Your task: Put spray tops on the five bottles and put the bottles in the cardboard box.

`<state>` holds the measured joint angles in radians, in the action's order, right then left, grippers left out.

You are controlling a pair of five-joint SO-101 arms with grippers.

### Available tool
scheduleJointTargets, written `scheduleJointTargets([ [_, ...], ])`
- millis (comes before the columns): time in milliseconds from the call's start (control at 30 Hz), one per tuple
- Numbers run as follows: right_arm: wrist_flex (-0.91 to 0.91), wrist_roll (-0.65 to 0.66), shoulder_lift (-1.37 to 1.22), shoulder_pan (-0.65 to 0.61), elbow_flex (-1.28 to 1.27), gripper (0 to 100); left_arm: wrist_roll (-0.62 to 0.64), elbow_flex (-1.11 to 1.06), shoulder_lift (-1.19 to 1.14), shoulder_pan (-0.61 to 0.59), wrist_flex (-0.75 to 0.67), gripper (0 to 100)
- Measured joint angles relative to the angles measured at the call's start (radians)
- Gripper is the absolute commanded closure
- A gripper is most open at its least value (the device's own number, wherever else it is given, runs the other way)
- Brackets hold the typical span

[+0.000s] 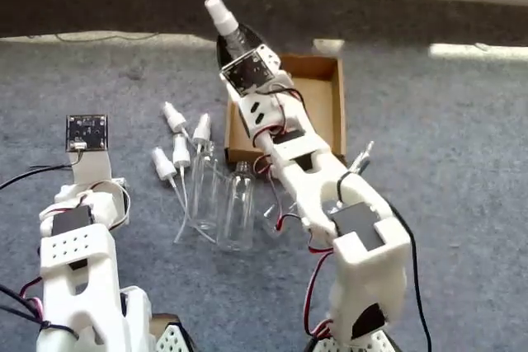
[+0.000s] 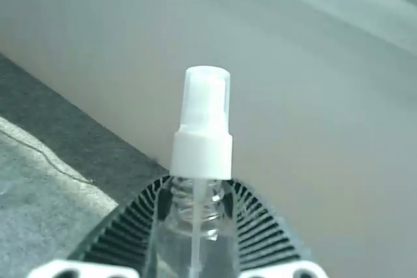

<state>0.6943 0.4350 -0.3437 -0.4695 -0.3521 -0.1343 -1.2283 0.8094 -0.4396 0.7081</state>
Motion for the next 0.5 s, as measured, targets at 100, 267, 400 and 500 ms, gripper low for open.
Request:
scheduleJointTargets([
  [100,0.003,0.000,0.000,-0.003,0.000,99.4,0.000,0.009,0.000,0.044,-0.020,86],
  [267,-0.049,0.000,0.020,-0.003,0.025,99.4,0.000,0.121,0.000,0.192,-0.025,75],
  [400,-0.305,-0.132,0.130,-0.003,0.025,99.4,0.072,0.212,0.000,0.281,-0.026,72],
  [500,-0.548,-0.333,0.249,-0.003,0.025,99.4,0.129,0.242,0.000,0.345,-0.031,71],
])
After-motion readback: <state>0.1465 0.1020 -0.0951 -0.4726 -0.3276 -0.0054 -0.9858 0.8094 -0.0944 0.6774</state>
